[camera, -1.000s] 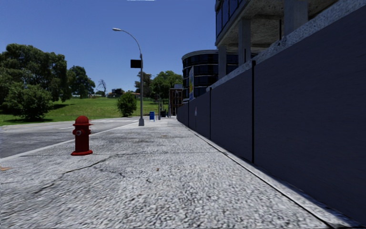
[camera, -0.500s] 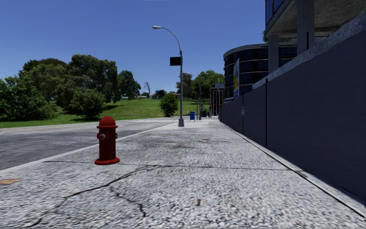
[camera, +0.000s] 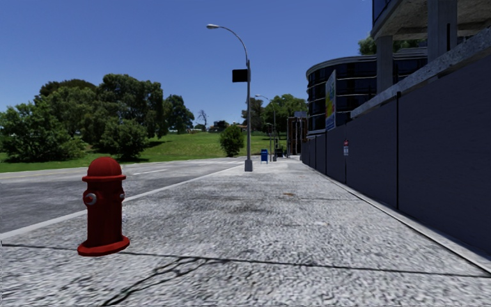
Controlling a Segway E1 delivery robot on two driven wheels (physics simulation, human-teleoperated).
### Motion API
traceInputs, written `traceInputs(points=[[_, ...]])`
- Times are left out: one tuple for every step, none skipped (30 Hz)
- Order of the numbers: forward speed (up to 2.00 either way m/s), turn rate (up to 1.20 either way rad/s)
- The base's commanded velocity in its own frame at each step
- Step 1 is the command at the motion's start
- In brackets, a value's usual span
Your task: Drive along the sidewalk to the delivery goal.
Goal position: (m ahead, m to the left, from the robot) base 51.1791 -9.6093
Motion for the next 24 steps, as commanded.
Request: traceInputs(points=[[2.00,-0.27],[2.00,-0.27],[2.00,-0.29],[2.00,-0.30],[2.00,-0.30],[2.00,-0.30],[2.00,-0.30],[2.00,-0.30],[2.00,-0.30],[2.00,-0.30],[2.00,-0.30],[2.00,-0.30],[2.00,-0.30],[2.00,-0.30],[2.00,-0.30],[2.00,-0.30],[2.00,-0.30],[2.00,-0.30],[2.00,-0.30],[2.00,-0.30],[2.00,-0.30],[2.00,-0.30],[2.00,-0.30],[2.00,-0.30]])
